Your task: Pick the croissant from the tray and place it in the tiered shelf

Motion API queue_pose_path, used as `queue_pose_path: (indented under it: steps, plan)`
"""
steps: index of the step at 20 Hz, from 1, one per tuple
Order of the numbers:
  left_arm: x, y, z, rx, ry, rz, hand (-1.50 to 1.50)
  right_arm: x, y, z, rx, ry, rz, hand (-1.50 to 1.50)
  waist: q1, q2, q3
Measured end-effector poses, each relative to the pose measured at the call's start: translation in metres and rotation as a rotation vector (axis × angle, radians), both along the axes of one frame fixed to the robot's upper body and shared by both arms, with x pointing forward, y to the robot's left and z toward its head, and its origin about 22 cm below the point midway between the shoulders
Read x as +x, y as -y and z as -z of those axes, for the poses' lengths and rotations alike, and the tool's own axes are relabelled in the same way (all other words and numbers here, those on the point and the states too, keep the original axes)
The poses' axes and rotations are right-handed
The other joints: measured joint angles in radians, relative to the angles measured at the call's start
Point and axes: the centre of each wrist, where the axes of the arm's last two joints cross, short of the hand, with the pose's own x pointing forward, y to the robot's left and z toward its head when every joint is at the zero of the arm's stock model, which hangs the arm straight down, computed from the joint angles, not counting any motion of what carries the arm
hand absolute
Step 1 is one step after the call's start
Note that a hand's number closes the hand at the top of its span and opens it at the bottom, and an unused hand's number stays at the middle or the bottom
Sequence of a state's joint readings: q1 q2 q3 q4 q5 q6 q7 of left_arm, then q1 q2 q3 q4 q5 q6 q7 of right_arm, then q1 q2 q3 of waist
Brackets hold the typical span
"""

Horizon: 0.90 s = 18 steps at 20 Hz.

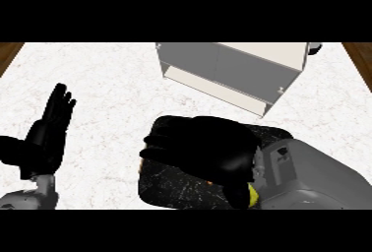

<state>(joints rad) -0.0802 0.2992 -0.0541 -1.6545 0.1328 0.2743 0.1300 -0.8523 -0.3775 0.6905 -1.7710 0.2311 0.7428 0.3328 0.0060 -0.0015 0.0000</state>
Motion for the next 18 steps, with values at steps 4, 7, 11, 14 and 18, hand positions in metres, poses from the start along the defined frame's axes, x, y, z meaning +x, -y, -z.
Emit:
queue_pose_path:
  steps: [4, 7, 11, 14, 18]
  plan:
    - [-0.001, 0.005, -0.001, 0.003, 0.004, 0.004, 0.0, 0.002, -0.001, 0.015, -0.097, 0.098, 0.04, -1.5, 0.002, 0.001, 0.0]
    - [0.001, 0.006, -0.005, -0.002, 0.007, 0.005, 0.0, 0.003, -0.001, 0.03, -0.126, 0.13, 0.063, -1.5, 0.001, 0.002, 0.0]
    - [-0.002, 0.007, -0.004, -0.001, 0.008, 0.0, 0.0, 0.012, 0.0, 0.047, -0.12, 0.124, 0.077, -1.5, 0.001, 0.002, 0.0]
    - [-0.002, 0.009, -0.005, -0.005, 0.011, 0.005, 0.0, 0.015, 0.003, 0.057, -0.119, 0.122, 0.073, -1.5, -0.001, 0.002, 0.0]
    - [-0.003, 0.012, 0.002, -0.005, 0.012, 0.006, 0.0, 0.025, 0.011, 0.065, -0.126, 0.117, 0.074, -1.5, -0.001, 0.002, 0.0]
